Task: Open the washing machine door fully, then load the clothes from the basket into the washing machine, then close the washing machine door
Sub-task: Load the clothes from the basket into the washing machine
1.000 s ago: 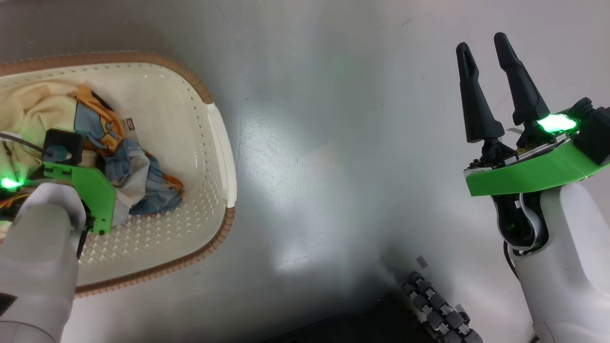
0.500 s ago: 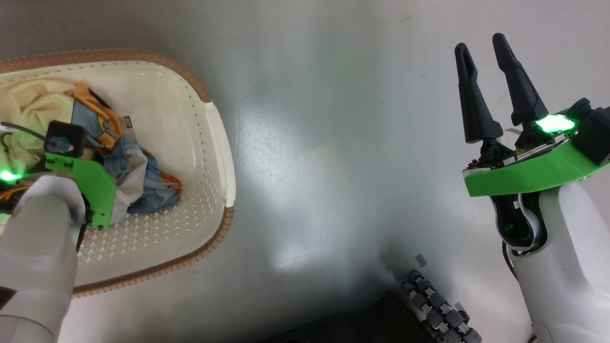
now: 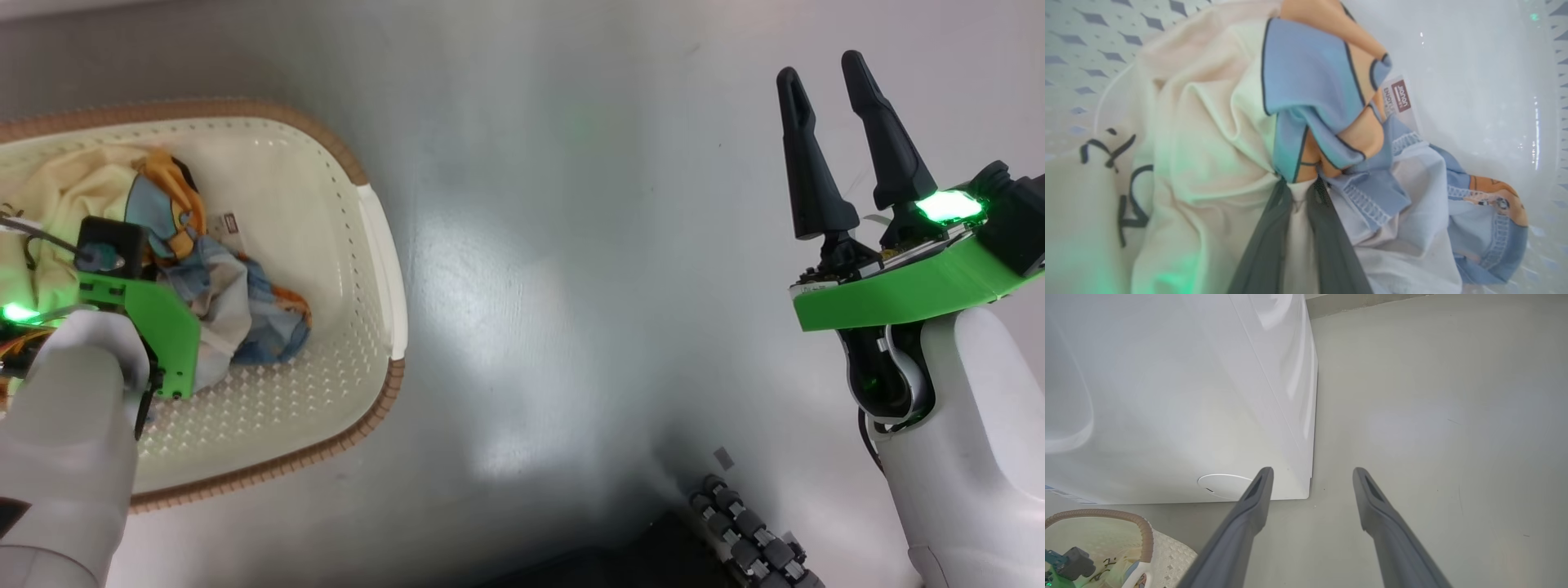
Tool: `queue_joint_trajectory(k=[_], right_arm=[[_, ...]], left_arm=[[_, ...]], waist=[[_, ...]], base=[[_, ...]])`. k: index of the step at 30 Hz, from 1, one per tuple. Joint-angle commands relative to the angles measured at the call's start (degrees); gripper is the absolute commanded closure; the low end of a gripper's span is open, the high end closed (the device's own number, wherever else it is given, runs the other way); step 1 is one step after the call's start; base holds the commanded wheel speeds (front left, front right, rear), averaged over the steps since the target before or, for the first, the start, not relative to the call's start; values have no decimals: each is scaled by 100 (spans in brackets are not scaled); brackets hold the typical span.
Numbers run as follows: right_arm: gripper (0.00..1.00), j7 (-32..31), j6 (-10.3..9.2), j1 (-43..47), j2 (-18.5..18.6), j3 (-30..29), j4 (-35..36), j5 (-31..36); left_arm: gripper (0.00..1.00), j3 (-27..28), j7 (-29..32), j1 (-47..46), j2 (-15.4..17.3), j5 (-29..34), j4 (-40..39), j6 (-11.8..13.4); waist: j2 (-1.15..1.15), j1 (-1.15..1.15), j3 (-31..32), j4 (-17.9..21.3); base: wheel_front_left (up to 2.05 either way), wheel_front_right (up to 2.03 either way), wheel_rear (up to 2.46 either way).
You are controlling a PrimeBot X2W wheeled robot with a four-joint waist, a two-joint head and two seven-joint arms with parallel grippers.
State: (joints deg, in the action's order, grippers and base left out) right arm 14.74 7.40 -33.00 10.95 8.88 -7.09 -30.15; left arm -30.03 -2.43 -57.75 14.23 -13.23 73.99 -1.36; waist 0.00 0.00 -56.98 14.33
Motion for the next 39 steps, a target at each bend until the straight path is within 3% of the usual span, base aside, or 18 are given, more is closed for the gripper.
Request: queue_joint_trajectory(k=[1, 27, 39], right_arm=[[0, 26, 9, 224, 18, 114, 84, 42], [0, 26, 9, 686, 155, 62, -231, 46], [0, 26, 9, 981, 341, 77, -403, 32]], left_arm=[[100, 107, -98, 273, 166, -60, -4, -34], [100, 608, -1220, 1272, -280, -966, -117, -411], [100, 914, -1255, 1967, -420, -1205, -999, -494]], waist=[[0, 0, 135, -1], [0, 0, 2006, -183], [0, 0, 2901, -436]], base=[[0, 0, 0], [0, 0, 0], [0, 0, 0]])
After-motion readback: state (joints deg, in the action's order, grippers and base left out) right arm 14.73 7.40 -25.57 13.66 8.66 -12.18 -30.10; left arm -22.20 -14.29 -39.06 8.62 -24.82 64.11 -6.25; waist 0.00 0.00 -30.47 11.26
